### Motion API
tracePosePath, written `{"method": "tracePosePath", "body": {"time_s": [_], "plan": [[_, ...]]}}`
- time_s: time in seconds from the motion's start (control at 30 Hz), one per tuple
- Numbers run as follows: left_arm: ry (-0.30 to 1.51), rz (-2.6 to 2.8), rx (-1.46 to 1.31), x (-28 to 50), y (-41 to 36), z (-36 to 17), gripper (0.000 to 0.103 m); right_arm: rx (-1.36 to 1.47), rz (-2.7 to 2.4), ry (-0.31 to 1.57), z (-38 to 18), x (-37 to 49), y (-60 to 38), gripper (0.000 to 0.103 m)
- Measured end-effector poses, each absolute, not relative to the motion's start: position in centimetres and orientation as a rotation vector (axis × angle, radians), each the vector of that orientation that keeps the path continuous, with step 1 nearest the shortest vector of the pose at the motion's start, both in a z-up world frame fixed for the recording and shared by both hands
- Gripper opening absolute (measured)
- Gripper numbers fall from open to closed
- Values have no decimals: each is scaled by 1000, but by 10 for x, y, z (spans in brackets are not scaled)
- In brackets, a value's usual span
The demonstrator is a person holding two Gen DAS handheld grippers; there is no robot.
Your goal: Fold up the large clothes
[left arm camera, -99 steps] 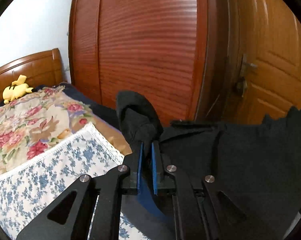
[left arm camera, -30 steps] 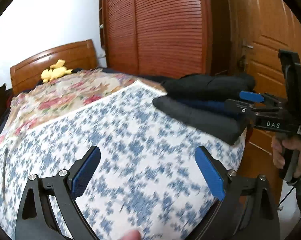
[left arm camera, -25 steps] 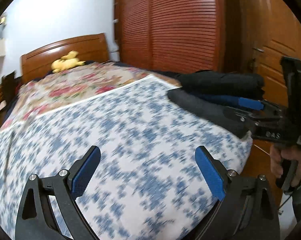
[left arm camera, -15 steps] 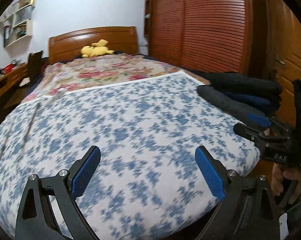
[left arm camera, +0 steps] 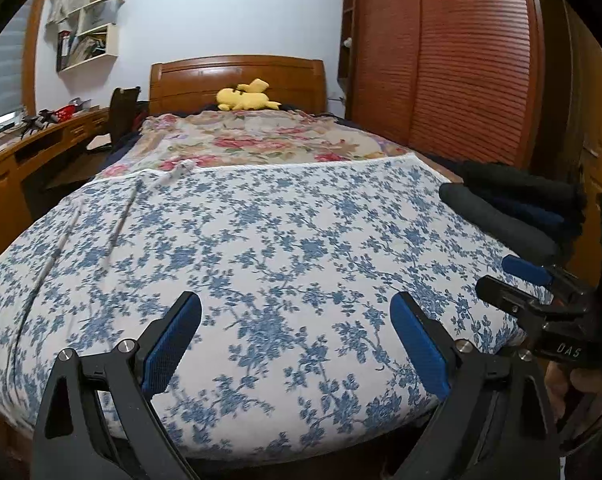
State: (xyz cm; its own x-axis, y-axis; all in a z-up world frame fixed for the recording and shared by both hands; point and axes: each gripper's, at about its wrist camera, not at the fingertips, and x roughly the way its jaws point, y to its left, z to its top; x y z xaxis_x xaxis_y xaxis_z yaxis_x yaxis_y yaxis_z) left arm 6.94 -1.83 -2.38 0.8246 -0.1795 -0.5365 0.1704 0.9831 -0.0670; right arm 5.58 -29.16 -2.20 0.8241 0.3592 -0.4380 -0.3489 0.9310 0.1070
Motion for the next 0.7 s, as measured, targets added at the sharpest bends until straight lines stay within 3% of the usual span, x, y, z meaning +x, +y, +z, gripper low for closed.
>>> {"method": "tracePosePath", "body": {"time_s": [0.7], "plan": [[426, -122, -31, 28, 8, 41, 96, 12, 390, 265, 19, 17, -280, 84]]}}
